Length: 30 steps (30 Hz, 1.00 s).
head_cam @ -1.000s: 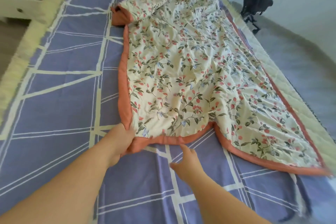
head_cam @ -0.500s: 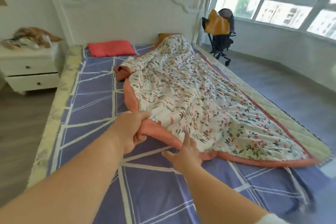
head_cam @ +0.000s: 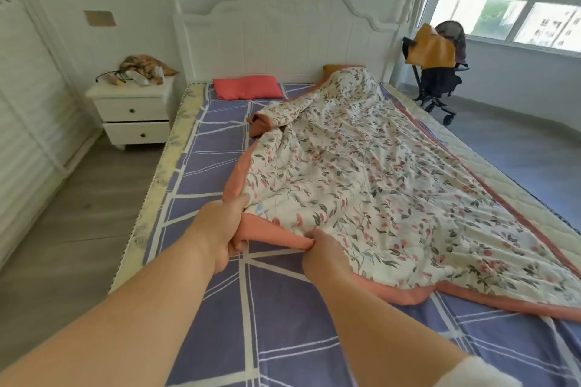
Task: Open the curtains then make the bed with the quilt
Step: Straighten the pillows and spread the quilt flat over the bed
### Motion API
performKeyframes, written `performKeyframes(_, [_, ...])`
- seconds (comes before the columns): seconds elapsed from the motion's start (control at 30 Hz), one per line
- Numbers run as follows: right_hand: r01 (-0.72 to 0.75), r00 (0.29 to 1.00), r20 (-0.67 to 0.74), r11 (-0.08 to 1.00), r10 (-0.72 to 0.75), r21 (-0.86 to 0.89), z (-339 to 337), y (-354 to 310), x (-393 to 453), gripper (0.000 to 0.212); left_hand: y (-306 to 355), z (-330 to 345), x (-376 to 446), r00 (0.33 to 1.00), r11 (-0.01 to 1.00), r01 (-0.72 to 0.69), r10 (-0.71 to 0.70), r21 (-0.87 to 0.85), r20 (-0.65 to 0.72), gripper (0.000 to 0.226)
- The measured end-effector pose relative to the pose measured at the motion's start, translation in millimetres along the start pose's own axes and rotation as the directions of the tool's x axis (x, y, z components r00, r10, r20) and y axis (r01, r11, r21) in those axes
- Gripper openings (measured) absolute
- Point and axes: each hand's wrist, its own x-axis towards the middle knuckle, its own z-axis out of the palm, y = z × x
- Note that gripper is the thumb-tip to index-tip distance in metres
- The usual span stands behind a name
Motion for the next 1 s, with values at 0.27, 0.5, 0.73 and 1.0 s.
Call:
performKeyframes(0.27, [0.129,0.942,0.327,0.984,-0.082,-0.124,18,18,-53,0.023,-18,-34,-15,0.965,0.886,-0.144,0.224,0.441,-0.136,0.028])
performKeyframes(0.5, [0.148,0.930,0.364,0.954,-0.046,-0.259,59,-24,-90,0.032,-18,-103,-34,0.919,0.625,-0.200,0.388,0.754,-0.077,0.029])
performKeyframes(0.73, [0.055,0.915,0.383,0.898,0.130,-0.437,130,-58,-145,0.043,-52,-200,-41,0.981,0.418,-0.157,0.167,0.895,0.095,0.022])
performKeyframes(1.0, [0.022,0.903,0.374,0.849,0.210,-0.528,194,-48,-200,0.049,-123,-265,-47,0.978,0.381,0.003,-0.195,0.924,0.077,0.027])
